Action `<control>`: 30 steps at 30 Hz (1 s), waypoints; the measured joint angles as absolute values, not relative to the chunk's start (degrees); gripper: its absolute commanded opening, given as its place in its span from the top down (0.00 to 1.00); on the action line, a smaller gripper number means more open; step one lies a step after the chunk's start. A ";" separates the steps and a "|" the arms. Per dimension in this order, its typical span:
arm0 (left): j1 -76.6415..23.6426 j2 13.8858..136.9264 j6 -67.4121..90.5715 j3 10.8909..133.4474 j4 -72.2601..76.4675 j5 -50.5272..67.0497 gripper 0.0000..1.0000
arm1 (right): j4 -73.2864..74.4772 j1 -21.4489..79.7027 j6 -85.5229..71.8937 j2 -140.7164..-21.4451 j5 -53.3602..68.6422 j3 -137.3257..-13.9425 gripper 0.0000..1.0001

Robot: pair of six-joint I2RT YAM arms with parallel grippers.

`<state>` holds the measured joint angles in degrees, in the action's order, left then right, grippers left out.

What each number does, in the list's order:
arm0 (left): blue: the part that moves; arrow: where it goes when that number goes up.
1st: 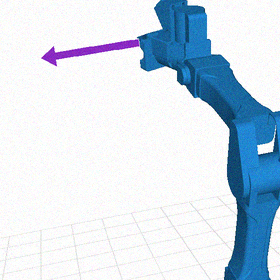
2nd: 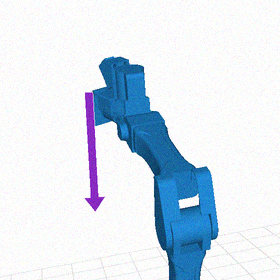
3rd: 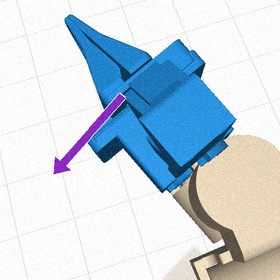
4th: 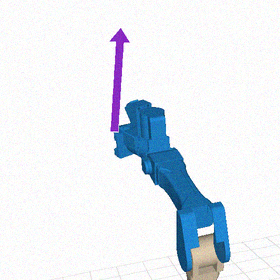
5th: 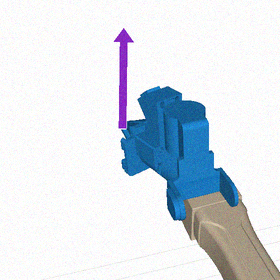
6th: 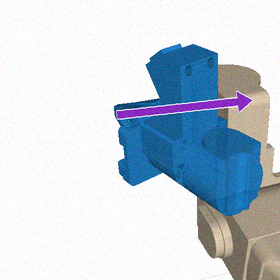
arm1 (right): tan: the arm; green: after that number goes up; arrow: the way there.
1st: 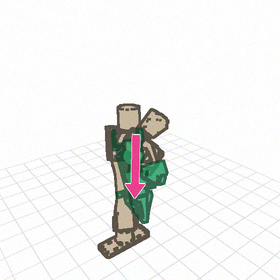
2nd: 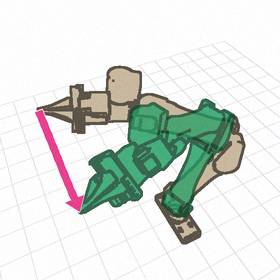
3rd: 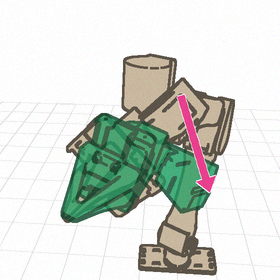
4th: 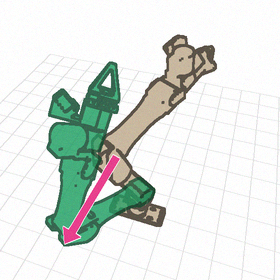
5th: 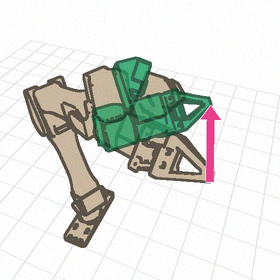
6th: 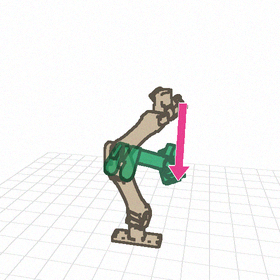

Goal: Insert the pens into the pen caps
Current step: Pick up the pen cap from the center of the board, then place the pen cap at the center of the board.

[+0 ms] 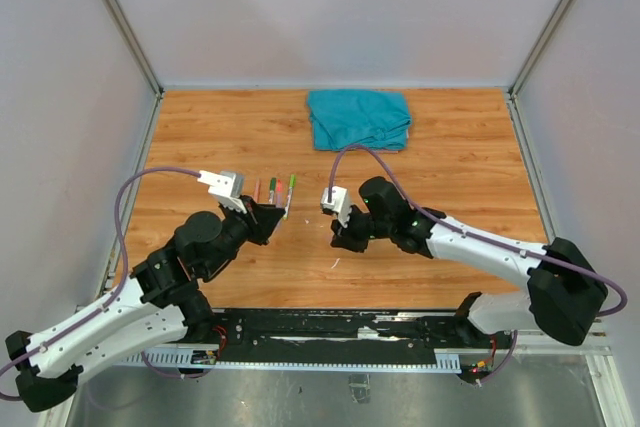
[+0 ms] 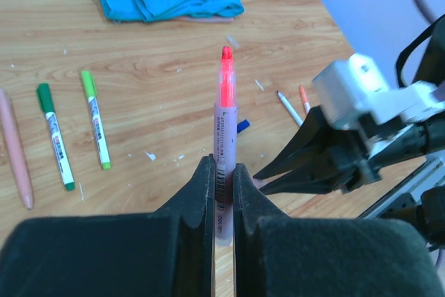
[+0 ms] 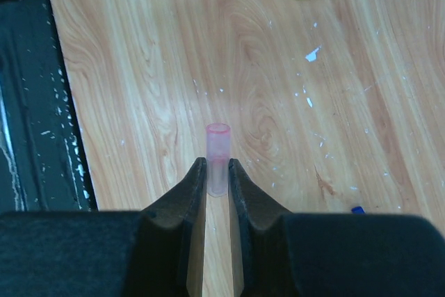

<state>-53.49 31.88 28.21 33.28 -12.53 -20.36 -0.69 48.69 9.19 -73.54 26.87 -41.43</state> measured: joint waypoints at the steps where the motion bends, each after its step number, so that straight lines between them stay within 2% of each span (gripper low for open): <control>1: -53.49 31.18 28.14 33.87 -13.17 -20.75 0.99 | 1.04 49.12 9.91 -74.08 25.69 -42.30 0.99; 8: -53.49 27.75 27.18 36.64 -16.95 -23.51 0.99 | 13.89 51.70 13.89 -83.88 18.02 -52.84 0.99; 16: -53.49 26.11 25.71 39.79 -21.19 -26.39 1.00 | 21.65 54.41 17.34 -91.24 14.72 -53.65 0.99; 20: -53.49 25.41 25.28 40.25 -22.87 -27.68 0.99 | 23.62 54.81 18.55 -93.12 13.69 -54.72 0.95; 26: -53.49 24.84 25.26 40.25 -23.97 -28.67 0.99 | 24.82 55.94 19.77 -95.85 12.10 -56.58 0.83; 30: -53.49 24.84 25.28 40.25 -24.32 -28.73 1.00 | 24.75 55.99 19.84 -96.36 11.62 -56.62 0.70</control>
<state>-53.49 24.84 25.28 40.25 -24.32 -28.73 24.75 55.99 19.84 -96.36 11.62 -56.62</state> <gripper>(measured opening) 0.076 0.232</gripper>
